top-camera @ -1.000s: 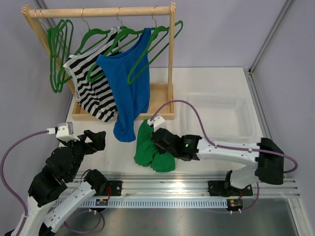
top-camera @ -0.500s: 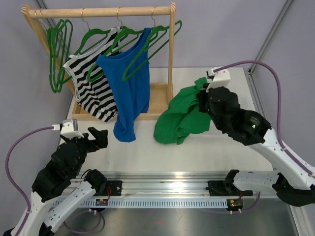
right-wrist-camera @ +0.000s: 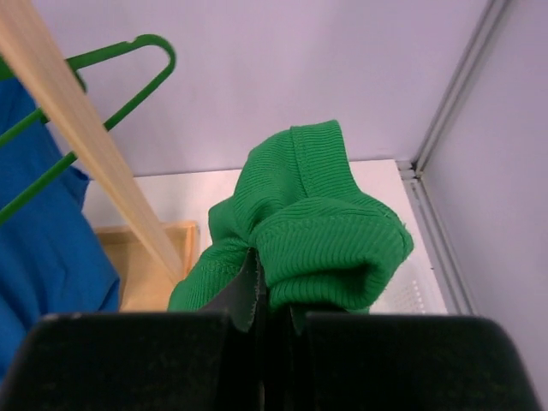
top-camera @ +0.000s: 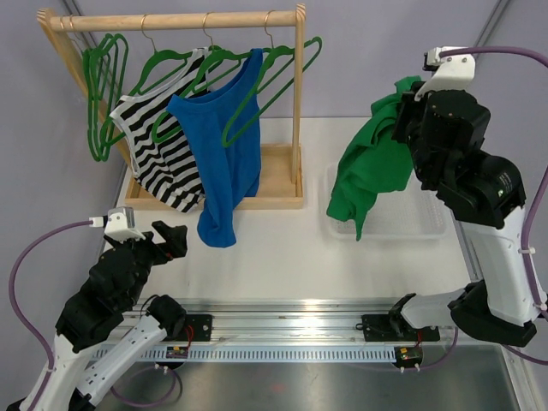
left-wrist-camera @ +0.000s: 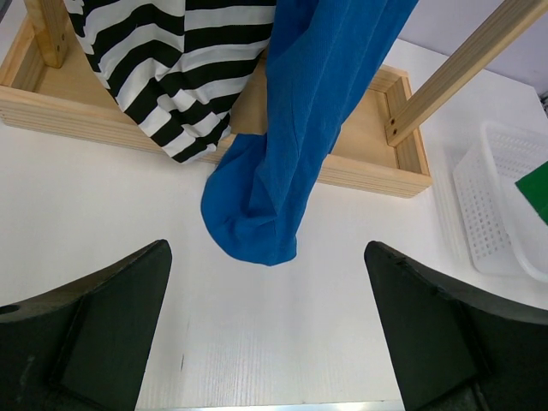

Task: Remove the tank top from the hanger

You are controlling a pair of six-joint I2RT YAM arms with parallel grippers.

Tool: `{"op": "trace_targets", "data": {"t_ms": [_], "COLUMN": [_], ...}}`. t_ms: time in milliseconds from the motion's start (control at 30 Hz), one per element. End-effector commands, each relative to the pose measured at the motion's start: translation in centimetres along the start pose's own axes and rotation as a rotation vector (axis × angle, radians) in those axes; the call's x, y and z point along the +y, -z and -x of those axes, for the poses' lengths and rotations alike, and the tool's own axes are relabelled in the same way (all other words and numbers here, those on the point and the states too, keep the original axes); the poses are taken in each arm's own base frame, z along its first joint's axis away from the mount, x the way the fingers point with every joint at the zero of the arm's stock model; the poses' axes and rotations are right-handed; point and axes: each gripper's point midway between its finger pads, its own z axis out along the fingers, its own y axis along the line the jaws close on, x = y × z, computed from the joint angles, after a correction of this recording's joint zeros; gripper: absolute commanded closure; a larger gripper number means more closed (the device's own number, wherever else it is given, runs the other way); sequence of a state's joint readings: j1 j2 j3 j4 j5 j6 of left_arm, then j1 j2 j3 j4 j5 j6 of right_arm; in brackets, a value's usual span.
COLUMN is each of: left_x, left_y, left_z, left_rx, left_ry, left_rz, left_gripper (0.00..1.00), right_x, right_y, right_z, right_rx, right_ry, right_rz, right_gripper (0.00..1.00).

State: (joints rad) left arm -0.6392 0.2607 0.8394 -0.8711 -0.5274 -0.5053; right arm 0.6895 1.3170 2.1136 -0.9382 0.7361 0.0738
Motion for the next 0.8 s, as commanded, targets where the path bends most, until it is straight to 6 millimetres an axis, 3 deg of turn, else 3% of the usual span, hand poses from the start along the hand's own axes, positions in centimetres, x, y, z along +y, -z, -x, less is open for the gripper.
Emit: {"op": "trace_targets", "data": {"t_ms": [0, 100, 133, 167, 200, 233, 300, 333, 400, 433, 467, 500, 533, 600, 633, 700, 733, 767], "left_x": [-0.2, -0.1, -0.1, -0.1, -0.1, -0.1, -0.2, -0.2, -0.4, -0.5, -0.5, -0.6, -1.0, -1.9, -2.4, -3.2, -3.7, -4.4], "left_y": [-0.2, -0.2, -0.2, -0.2, -0.2, -0.2, -0.2, -0.3, -0.3, -0.3, -0.2, 0.0, 0.0, 0.3, 1.3, 1.1, 2.1, 1.3], "left_z": [0.8, 0.8, 0.8, 0.9, 0.9, 0.8, 0.8, 0.9, 1.0, 1.2, 1.4, 2.1, 2.5, 3.0, 5.2, 6.6, 9.1, 10.0], "left_rx": [-0.043, -0.043, -0.044, -0.045, -0.045, -0.042, -0.042, -0.042, -0.042, -0.044, -0.051, -0.064, -0.063, -0.043, -0.073, -0.048, -0.089, -0.071], "left_ry": [0.029, 0.030, 0.034, 0.034, 0.034, 0.034, 0.034, 0.035, 0.037, 0.042, 0.047, 0.056, 0.038, 0.006, -0.005, -0.054, -0.068, -0.096], "left_rz": [-0.002, 0.004, 0.003, 0.004, 0.004, 0.006, 0.004, 0.002, -0.005, -0.006, -0.001, -0.005, -0.014, -0.051, -0.072, -0.063, -0.074, -0.054], "left_gripper": [0.01, 0.01, 0.01, 0.01, 0.01, 0.01, 0.01, 0.01, 0.01, 0.01, 0.01, 0.01, 0.01, 0.01, 0.01, 0.01, 0.01, 0.01], "right_x": [-1.9, -3.4, -3.5, -4.8, -4.6, -4.8, -5.5, -5.6, -5.3, -5.3, -5.1, -5.1, -5.4, -5.5, -5.8, -6.0, -6.0, -5.9], "right_y": [-1.5, -3.6, -4.9, -5.6, -6.4, -7.6, -8.4, -8.8, -9.0, -8.8, -8.7, -8.6, -8.6, -8.6, -8.4, -8.1, -7.9, -7.4], "right_z": [-0.1, -2.6, -5.3, -6.5, -8.2, -11.8, -15.2, -18.7, -21.3, -24.3, -25.5, -27.7, -28.6, -30.4, -30.7, -30.0, -29.5, -28.3], "right_rx": [0.020, 0.073, 0.127, 0.151, 0.186, 0.253, 0.314, 0.376, 0.404, 0.464, 0.484, 0.522, 0.541, 0.591, 0.607, 0.605, 0.597, 0.568], "right_ry": [0.073, 0.088, 0.116, 0.108, 0.089, 0.107, 0.059, 0.066, -0.002, 0.001, -0.013, -0.032, -0.036, -0.041, -0.035, -0.038, -0.042, -0.057], "right_rz": [-0.098, -0.177, -0.193, -0.230, -0.211, -0.221, -0.217, -0.220, -0.200, -0.201, -0.196, -0.203, -0.217, -0.233, -0.245, -0.260, -0.258, -0.243], "right_gripper": [1.00, 1.00, 1.00, 1.00, 1.00, 1.00, 1.00, 1.00, 1.00, 1.00, 1.00, 0.78, 0.63, 0.54, 0.36, 0.11, 0.01, 0.01]}}
